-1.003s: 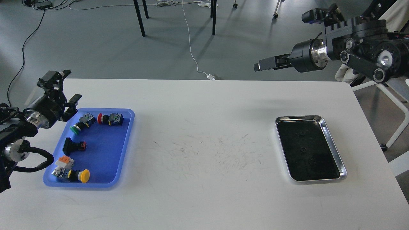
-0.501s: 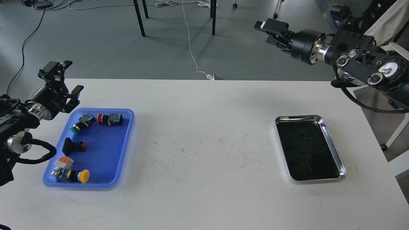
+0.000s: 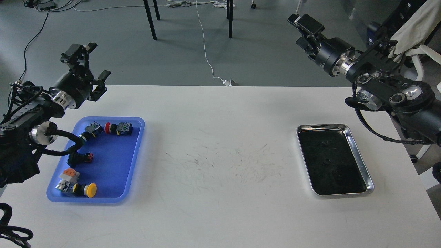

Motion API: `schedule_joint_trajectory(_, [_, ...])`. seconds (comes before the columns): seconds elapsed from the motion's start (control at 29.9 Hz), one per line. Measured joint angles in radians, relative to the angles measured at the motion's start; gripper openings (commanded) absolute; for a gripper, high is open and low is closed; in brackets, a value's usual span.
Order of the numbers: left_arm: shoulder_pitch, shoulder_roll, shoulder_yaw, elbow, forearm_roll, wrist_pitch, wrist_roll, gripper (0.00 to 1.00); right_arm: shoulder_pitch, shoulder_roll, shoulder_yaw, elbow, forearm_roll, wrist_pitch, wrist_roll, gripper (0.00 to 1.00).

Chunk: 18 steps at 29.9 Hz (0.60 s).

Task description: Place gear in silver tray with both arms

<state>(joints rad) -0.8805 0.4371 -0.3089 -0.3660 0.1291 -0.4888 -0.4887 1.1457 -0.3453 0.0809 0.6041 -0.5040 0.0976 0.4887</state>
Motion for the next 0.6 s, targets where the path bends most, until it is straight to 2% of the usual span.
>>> schedule_joint_trajectory(0.37, [-0.031, -0.054, -0.015, 0.017, -0.005, 0.0, 0.02, 0.99, -0.076, 0.012, 0.084, 0.046, 0.426, 0.032, -0.001, 0.99])
schedule_joint_trajectory(0.47, [-0.038, -0.054, -0.039, 0.013, -0.016, 0.0, 0.023, 0.99, -0.068, 0.031, 0.085, 0.059, 0.483, 0.014, -0.047, 0.99])
schedule_joint_trajectory(0.6, [-0.044, -0.051, -0.052, 0.01, -0.023, 0.0, 0.072, 0.99, -0.064, 0.077, 0.075, 0.058, 0.575, -0.028, -0.133, 0.99])
